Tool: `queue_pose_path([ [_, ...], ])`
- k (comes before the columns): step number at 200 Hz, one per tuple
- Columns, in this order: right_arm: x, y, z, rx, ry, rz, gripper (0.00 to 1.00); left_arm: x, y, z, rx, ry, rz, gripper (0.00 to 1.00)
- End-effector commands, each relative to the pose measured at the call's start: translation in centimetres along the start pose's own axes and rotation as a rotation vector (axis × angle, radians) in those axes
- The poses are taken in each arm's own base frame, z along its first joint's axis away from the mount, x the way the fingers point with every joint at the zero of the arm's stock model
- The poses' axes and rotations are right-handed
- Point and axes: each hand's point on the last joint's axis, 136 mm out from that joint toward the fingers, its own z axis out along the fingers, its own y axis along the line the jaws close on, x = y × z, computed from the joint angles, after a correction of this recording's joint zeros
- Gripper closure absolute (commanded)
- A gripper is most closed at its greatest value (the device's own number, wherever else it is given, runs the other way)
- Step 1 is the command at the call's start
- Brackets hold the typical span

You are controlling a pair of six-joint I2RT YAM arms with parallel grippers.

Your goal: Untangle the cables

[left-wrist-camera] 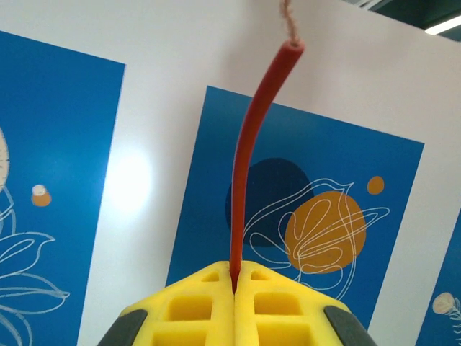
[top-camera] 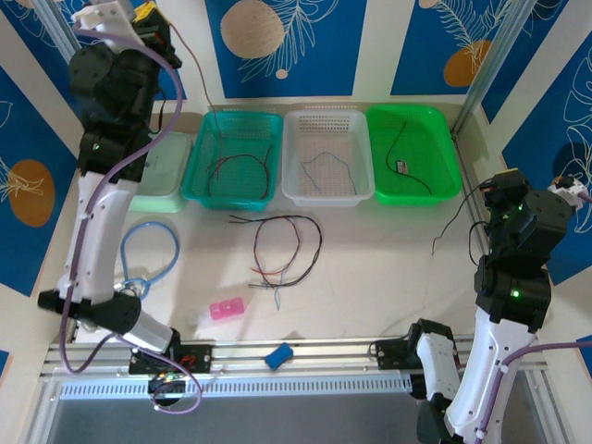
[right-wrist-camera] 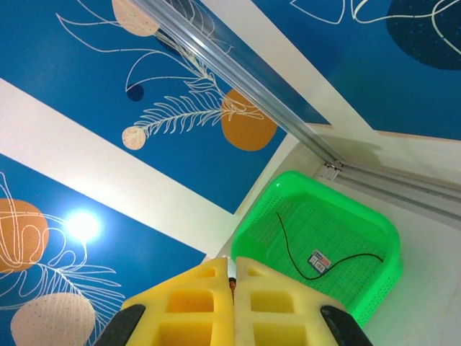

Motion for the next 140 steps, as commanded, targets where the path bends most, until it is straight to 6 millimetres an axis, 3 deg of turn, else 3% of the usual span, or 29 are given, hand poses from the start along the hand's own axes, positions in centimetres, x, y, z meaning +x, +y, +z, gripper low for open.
queue_pose_path([
  [1,0.0,0.7,0.3,-0.03,0.005,0.014,1.0,-0.6,-0.7,1.4,0.037,-0.041,0.021,1.0],
  [26,-0.3,1.2,0.3,-0.048,-0.001,0.005,1.0,3.8,0.0,3.2,0.011,0.052,0.07,1.0],
  [54,-0.1,2.1,0.5,-0.082,0.022,-0.014,1.0,12.1,1.9,4.3,-0.048,0.273,0.122,1.0],
  [80,0.3,2.9,0.7,-0.109,0.05,-0.035,1.0,20.4,5.5,3.7,-0.192,0.508,0.224,1.0],
  [97,0.3,3.1,0.7,-0.116,0.055,-0.043,1.0,24.6,7.6,3.0,-0.269,0.61,0.282,1.0],
  [140,0.3,3.3,0.5,-0.123,0.061,-0.051,1.0,33.0,8.2,1.2,-0.256,0.768,0.273,1.0],
])
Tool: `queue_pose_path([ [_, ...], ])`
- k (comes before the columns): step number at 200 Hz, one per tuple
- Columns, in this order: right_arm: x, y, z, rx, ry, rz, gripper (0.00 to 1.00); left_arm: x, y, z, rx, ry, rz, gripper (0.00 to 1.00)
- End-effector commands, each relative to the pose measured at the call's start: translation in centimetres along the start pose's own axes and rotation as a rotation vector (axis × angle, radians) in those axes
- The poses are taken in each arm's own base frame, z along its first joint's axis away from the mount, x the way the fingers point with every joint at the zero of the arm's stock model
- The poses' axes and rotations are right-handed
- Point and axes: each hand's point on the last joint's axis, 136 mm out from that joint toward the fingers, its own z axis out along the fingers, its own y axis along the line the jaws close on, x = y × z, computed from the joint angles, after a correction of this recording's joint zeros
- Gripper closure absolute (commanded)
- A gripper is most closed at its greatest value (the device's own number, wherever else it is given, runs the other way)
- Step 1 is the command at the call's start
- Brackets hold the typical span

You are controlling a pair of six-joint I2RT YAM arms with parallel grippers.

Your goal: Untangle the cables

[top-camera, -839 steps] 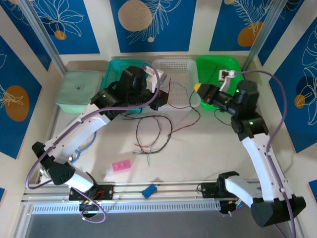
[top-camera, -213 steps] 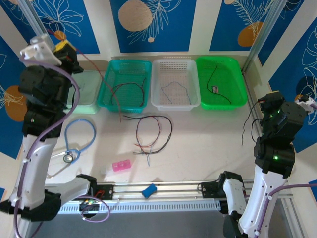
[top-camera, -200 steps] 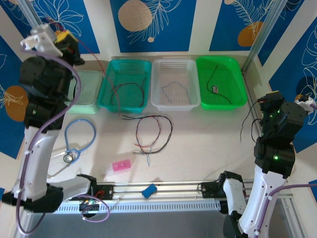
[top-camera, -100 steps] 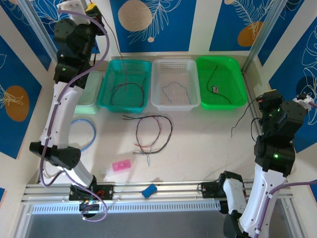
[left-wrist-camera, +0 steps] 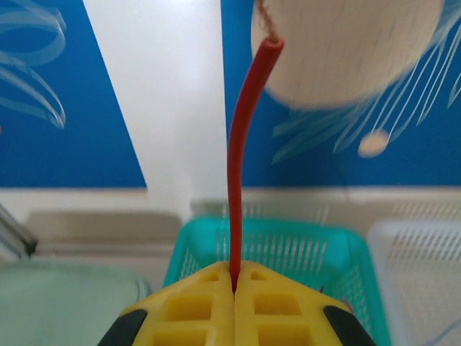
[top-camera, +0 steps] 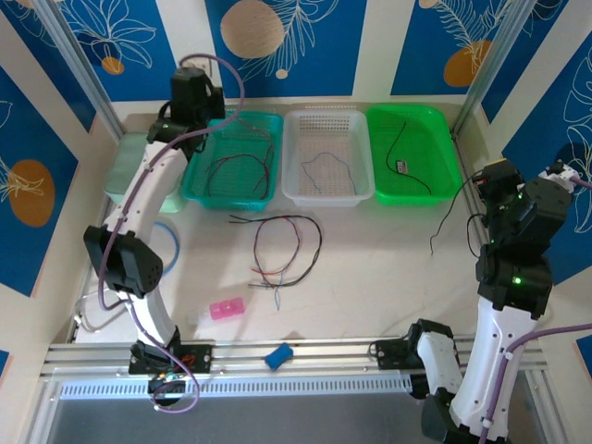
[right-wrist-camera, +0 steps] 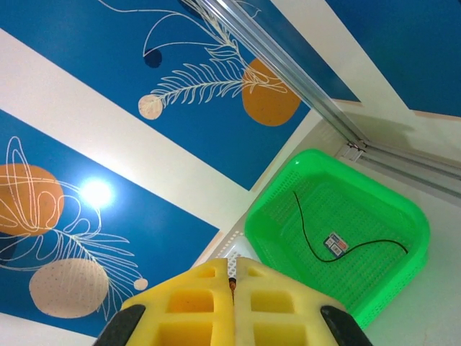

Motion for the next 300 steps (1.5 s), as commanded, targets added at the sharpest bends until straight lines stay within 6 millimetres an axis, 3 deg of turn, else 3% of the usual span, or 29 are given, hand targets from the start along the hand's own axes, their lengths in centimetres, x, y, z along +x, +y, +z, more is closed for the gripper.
queue_pose_path([
  [1,-1.0,1.8,-0.9,-0.062,-0.025,-0.024,1.0,3.3,-0.2,1.5,-0.029,0.084,0.025,1.0],
  [53,-1.0,2.1,-1.2,-0.072,-0.023,-0.051,1.0,12.0,-1.4,5.7,-0.045,0.317,0.083,1.0],
  [108,-1.7,2.6,-1.7,-0.074,-0.045,-0.082,1.0,21.6,-4.7,9.2,0.062,0.601,0.008,1.0],
  [145,-2.1,2.8,-1.8,-0.071,-0.064,-0.116,1.0,25.8,-5.9,10.3,0.104,0.742,-0.001,1.0],
  [167,-2.2,2.3,-1.8,-0.055,-0.077,-0.107,1.0,27.2,-6.2,10.5,0.116,0.803,-0.012,1.0],
  [190,-2.1,2.5,-1.8,-0.063,-0.074,-0.11,1.0,26.6,-6.1,10.5,0.115,0.797,-0.026,1.0],
  [195,-2.1,2.5,-1.8,-0.063,-0.071,-0.11,1.0,26.3,-6.1,10.5,0.118,0.793,-0.032,0.93],
  [206,-2.1,2.6,-1.9,-0.068,-0.07,-0.106,1.0,25.2,-6.1,10.3,0.133,0.773,-0.045,0.66],
  [217,-2.2,2.7,-2.0,-0.068,-0.07,-0.101,1.0,23.7,-6.1,9.9,0.136,0.74,-0.051,0.49],
  [238,-2.5,2.9,-2.6,-0.075,-0.084,-0.094,1.0,20.2,-5.8,8.8,0.142,0.662,-0.051,0.3],
  [300,-2.5,4.2,-2.9,-0.112,-0.054,-0.113,1.0,11.3,-4.2,4.4,0.124,0.479,-0.046,0.18],
])
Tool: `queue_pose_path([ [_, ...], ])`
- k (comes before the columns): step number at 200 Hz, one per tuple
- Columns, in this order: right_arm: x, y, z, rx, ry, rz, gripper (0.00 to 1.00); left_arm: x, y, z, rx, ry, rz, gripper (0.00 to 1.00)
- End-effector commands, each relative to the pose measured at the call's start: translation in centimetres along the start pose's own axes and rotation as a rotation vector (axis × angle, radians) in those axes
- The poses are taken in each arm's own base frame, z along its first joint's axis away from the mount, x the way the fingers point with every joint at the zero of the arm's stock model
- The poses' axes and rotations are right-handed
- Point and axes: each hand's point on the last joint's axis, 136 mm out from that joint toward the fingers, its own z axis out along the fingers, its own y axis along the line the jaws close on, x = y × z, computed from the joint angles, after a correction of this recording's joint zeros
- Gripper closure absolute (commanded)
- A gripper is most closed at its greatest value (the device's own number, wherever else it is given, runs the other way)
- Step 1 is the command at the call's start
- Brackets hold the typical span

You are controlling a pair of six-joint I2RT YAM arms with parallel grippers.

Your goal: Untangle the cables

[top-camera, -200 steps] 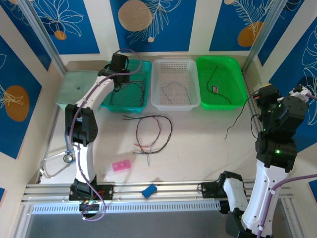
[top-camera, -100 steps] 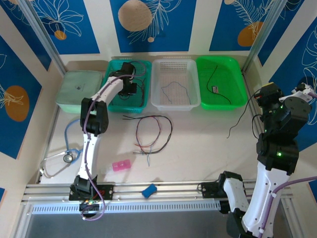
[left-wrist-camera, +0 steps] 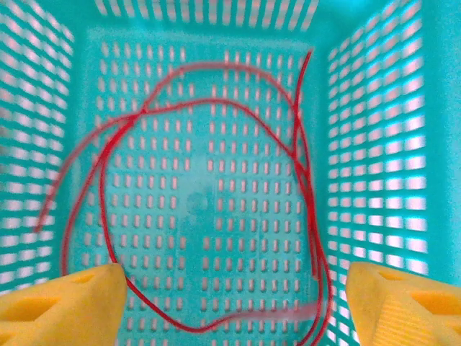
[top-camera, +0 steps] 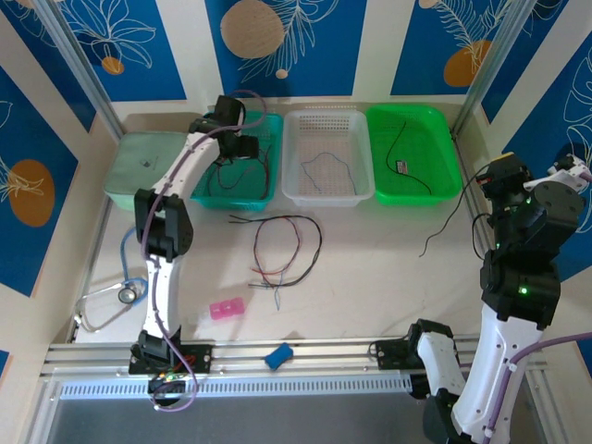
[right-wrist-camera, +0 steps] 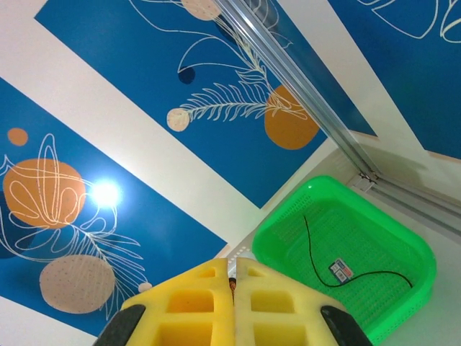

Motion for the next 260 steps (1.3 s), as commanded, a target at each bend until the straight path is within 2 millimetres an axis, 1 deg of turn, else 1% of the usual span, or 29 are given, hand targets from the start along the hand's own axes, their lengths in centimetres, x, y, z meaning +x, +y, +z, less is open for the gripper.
queue_pose_path([
  [1,-0.7,1.6,-0.7,-0.049,-0.002,-0.023,1.0,-3.2,0.5,-5.8,-0.01,-0.115,0.001,0.18],
  [23,-0.4,2.2,0.1,-0.066,0.03,-0.025,1.0,-4.4,0.4,-8.8,0.007,-0.169,0.009,0.15],
  [43,-0.2,3.1,1.3,-0.102,0.054,-0.024,1.0,-5.0,0.2,-11.3,0.028,-0.209,0.008,0.15],
  [68,0.1,4.5,3.2,-0.142,0.096,-0.016,1.0,-4.9,-0.6,-13.7,0.084,-0.227,0.003,0.15],
  [80,-0.1,5.3,4.2,-0.159,0.09,-0.023,1.0,-4.5,-1.0,-14.5,0.114,-0.234,0.002,0.16],
  [99,-1.5,7.1,5.6,-0.192,0.036,-0.066,1.0,-3.4,-1.3,-14.5,0.147,-0.249,0.008,0.16],
  [119,-2.7,9.2,7.2,-0.221,0.015,-0.094,1.0,-1.8,-1.1,-14.5,0.155,-0.232,0.01,0.16],
  [134,-3.1,10.6,8.5,-0.246,0.014,-0.103,1.0,-0.8,-1.0,-14.3,0.16,-0.225,0.008,0.16],
  [146,-3.9,12.3,9.0,-0.278,-0.003,-0.115,1.0,0.0,-0.8,-14.2,0.162,-0.227,0.002,0.16],
  [167,-4.6,14.6,10.6,-0.307,-0.027,-0.162,1.0,1.3,-0.7,-14.0,0.174,-0.21,-0.008,0.16],
  [190,-5.3,16.0,12.6,-0.313,-0.06,-0.19,1.0,2.7,-0.8,-14.1,0.187,-0.194,-0.018,0.16],
  [210,-5.4,16.2,15.2,-0.295,-0.089,-0.222,1.0,3.7,-0.8,-14.5,0.192,-0.198,-0.021,0.16],
  [222,-4.6,15.8,17.4,-0.271,-0.09,-0.253,1.0,4.2,-0.8,-14.9,0.197,-0.198,-0.026,0.16],
  [239,-3.1,14.3,20.2,-0.215,-0.066,-0.281,1.0,5.0,-0.9,-15.5,0.205,-0.196,-0.027,0.16],
  [260,-0.6,12.1,22.8,-0.157,-0.022,-0.3,1.0,6.0,-0.8,-16.2,0.207,-0.198,-0.03,0.16],
])
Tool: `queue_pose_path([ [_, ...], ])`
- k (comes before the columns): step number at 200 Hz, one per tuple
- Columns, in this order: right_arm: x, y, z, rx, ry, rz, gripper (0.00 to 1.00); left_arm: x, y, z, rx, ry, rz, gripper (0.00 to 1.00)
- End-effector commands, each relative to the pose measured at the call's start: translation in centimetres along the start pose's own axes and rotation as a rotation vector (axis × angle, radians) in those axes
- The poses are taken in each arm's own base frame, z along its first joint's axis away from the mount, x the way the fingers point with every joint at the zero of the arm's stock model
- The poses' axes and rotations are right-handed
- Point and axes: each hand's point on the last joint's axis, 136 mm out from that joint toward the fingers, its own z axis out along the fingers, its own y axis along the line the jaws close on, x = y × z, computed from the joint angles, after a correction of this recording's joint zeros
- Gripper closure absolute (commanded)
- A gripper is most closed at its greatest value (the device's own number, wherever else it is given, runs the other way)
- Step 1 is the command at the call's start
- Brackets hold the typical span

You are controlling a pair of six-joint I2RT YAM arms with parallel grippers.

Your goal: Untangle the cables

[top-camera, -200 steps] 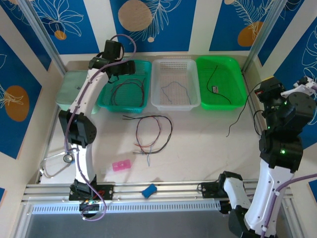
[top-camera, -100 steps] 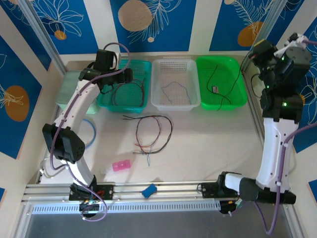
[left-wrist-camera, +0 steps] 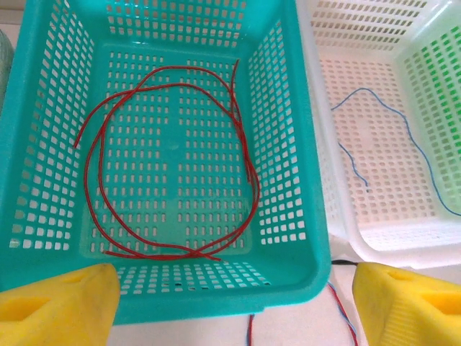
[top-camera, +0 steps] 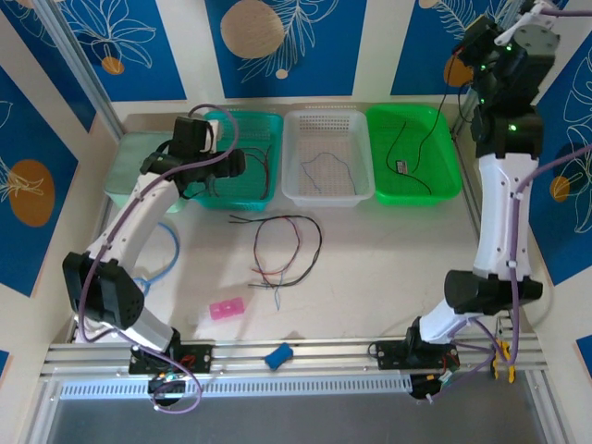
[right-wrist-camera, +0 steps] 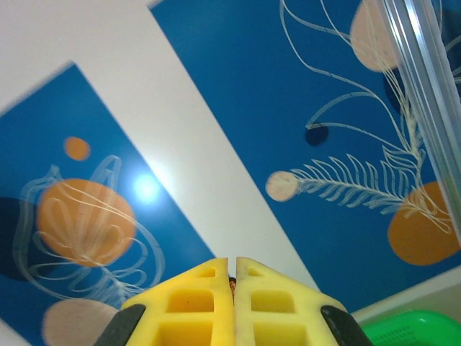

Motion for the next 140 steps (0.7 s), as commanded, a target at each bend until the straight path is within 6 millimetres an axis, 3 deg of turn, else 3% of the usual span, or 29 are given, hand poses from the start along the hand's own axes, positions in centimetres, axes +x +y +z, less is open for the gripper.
queue_pose_path([
  [1,2.3,-2.2,2.1,0.074,0.014,-0.053,1.0,0.1,-1.1,-1.8,0.039,-0.036,-0.009,0.16],
  [41,9.9,-6.5,3.4,0.156,0.109,-0.064,1.0,1.9,-0.6,-2.4,0.025,-0.03,-0.003,0.16],
  [112,24.2,-15.7,2.7,0.378,0.355,-0.06,1.0,2.6,-1.0,-2.7,0.045,0.011,0.008,0.16],
  [140,28.1,-18.7,3.1,0.452,0.457,-0.018,1.0,3.5,-0.6,-3.3,0.033,0.027,0.017,0.15],
])
